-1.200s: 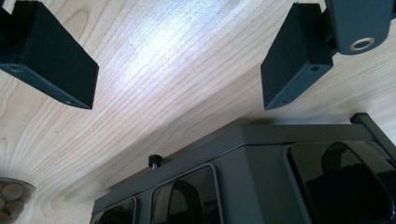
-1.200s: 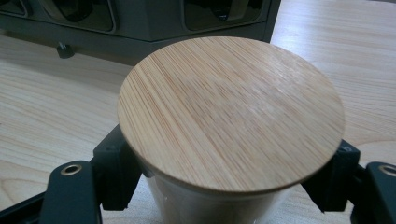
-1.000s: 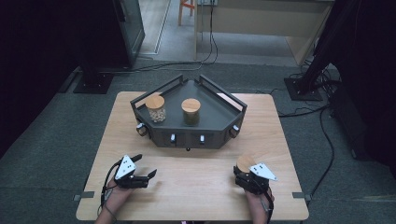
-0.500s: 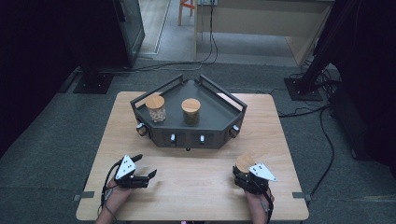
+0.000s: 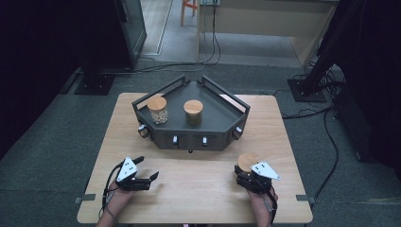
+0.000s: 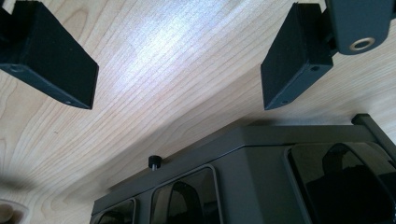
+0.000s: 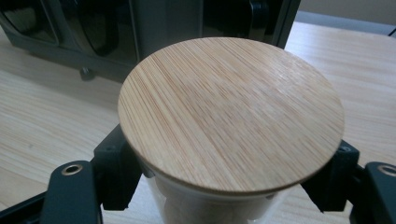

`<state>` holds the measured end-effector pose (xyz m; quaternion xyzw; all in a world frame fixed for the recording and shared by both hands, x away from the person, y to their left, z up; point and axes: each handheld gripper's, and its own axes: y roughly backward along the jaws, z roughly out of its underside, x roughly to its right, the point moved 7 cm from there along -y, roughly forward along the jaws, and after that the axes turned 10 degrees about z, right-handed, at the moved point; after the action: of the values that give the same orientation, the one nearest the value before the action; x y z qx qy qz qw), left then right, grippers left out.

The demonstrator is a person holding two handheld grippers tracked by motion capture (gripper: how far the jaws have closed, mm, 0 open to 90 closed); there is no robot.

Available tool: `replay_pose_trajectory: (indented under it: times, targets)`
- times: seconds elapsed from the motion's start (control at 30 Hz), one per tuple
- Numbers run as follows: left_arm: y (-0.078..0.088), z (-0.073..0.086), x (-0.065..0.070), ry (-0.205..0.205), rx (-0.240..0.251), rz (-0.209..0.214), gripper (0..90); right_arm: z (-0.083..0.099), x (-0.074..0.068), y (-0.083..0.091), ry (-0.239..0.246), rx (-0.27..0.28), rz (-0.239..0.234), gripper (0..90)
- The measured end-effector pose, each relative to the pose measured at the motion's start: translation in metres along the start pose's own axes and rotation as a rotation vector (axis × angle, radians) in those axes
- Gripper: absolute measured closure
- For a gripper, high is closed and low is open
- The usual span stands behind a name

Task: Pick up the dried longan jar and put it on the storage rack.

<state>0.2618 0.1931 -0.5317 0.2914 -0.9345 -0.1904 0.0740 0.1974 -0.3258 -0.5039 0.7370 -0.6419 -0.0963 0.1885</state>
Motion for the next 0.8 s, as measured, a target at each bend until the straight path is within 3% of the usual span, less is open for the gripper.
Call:
replay_pose_trajectory:
  times: [0.3,0.47,0.8]
  targets:
    - [0.0,0.0,0.0,0.004,0.004,-0.001,10.8,-0.012,-0.002,0.004,0.024,0.019,-0.01,25.5]
    - [0.001,0.001,0.0,0.008,0.004,0.002,10.8,-0.015,0.0,0.005,0.007,0.028,-0.036,25.5]
    - [0.002,0.001,-0.001,0.011,0.007,-0.003,10.8,-0.028,0.001,0.008,0.032,0.028,-0.028,25.5]
